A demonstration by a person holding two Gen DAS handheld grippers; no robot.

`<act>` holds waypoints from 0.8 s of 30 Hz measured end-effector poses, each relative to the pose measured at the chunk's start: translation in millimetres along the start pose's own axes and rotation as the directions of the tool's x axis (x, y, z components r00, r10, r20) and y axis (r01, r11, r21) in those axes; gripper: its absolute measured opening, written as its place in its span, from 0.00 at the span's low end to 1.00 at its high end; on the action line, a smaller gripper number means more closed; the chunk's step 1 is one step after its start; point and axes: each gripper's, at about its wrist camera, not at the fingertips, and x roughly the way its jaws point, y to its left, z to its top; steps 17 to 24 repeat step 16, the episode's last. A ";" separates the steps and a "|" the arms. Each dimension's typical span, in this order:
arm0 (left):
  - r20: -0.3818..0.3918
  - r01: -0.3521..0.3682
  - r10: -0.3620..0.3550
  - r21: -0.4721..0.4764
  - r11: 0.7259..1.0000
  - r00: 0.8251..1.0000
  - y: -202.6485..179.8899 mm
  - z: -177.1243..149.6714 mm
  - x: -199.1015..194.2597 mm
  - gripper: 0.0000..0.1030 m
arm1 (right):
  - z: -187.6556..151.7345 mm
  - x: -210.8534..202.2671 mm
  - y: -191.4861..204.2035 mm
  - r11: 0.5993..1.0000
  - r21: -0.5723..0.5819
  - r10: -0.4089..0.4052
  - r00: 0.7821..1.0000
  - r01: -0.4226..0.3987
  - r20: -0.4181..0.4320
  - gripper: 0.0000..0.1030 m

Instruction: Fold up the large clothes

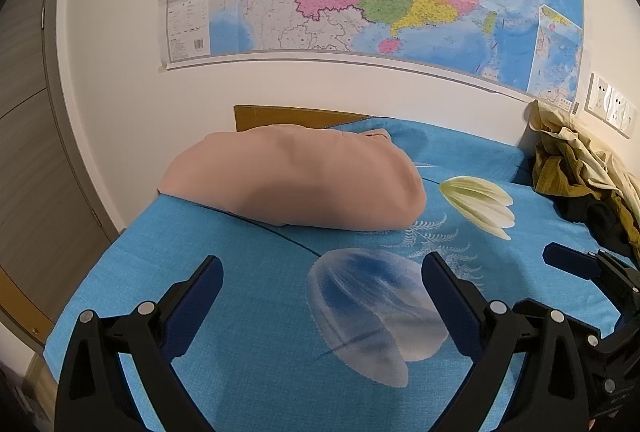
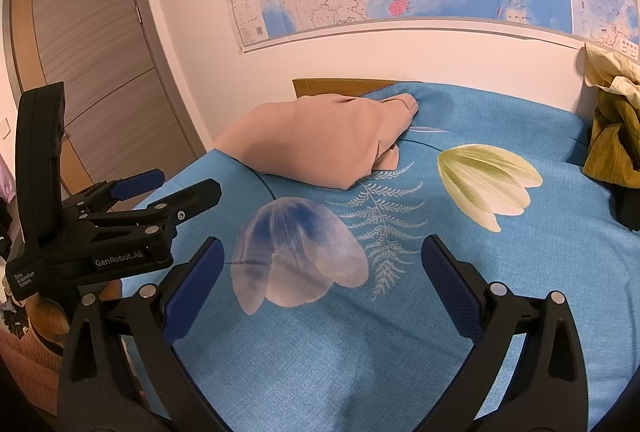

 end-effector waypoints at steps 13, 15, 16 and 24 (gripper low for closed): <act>0.012 0.014 -0.014 0.008 1.000 1.000 -8.9 -2.3 -0.4 0.93 | -4.6 -6.7 -8.5 0.999 0.031 -0.020 1.000 0.019 0.013 0.94; -0.013 0.036 -0.036 -0.003 0.999 0.999 -11.6 -3.9 4.2 0.93 | -6.9 -10.0 -12.1 0.999 0.040 -0.032 0.999 0.031 0.019 0.94; -0.020 0.044 -0.044 0.003 0.999 0.999 -15.1 -4.8 5.7 0.93 | -8.3 -12.1 -14.3 0.998 0.044 -0.039 0.999 0.038 0.022 0.94; -0.020 0.044 -0.044 0.003 0.999 0.999 -15.1 -4.8 5.7 0.93 | -8.3 -12.1 -14.3 0.998 0.044 -0.039 0.999 0.038 0.022 0.94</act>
